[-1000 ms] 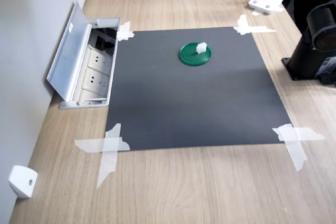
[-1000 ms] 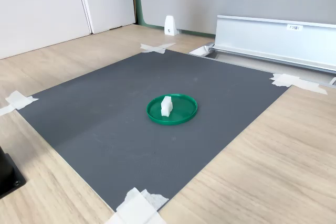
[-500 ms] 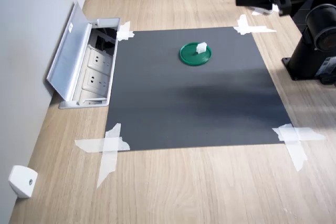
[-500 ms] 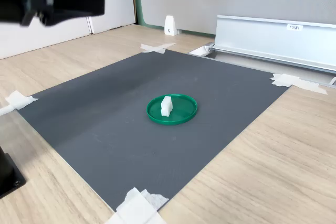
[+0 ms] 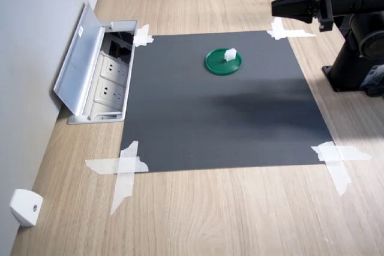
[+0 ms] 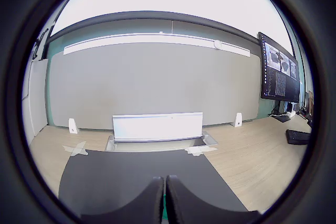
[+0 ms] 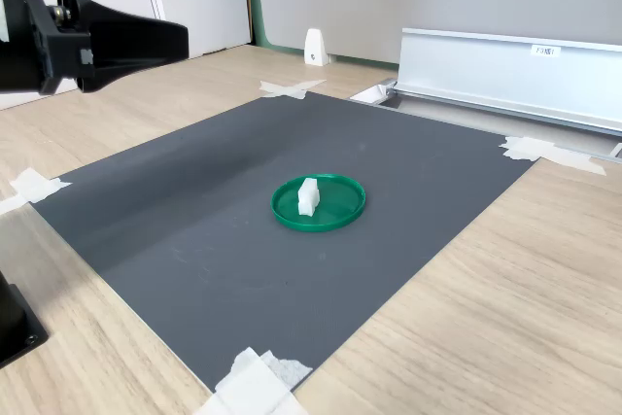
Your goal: Grasp a white terminal and put it on the green lid.
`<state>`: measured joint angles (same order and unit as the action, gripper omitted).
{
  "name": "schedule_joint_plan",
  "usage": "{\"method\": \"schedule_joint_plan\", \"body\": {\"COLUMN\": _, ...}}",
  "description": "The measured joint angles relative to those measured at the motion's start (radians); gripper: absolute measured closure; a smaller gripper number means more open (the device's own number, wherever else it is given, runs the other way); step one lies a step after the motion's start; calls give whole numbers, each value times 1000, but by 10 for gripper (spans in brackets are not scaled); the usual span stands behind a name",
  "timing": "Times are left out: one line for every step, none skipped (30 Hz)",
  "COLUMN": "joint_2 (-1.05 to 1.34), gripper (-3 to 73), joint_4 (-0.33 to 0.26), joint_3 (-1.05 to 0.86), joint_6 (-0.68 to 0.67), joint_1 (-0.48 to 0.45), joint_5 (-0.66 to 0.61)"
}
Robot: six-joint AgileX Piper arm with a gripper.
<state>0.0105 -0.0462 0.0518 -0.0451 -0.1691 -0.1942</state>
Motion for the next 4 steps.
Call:
{"method": "schedule_joint_plan", "body": {"joint_2": 0, "gripper": 703, "joint_4": 0, "joint_3": 0, "joint_6": 0, "joint_1": 0, "joint_5": 0}}
{"method": "schedule_joint_plan", "body": {"joint_2": 0, "gripper": 703, "joint_4": 0, "joint_3": 0, "joint_6": 0, "joint_1": 0, "joint_5": 0}}
{"method": "schedule_joint_plan", "body": {"joint_2": 0, "gripper": 703, "joint_4": 0, "joint_3": 0, "joint_6": 0, "joint_1": 0, "joint_5": 0}}
{"method": "schedule_joint_plan", "body": {"joint_2": 0, "gripper": 704, "joint_4": 0, "joint_3": 0, "joint_6": 0, "joint_1": 0, "joint_5": 0}}
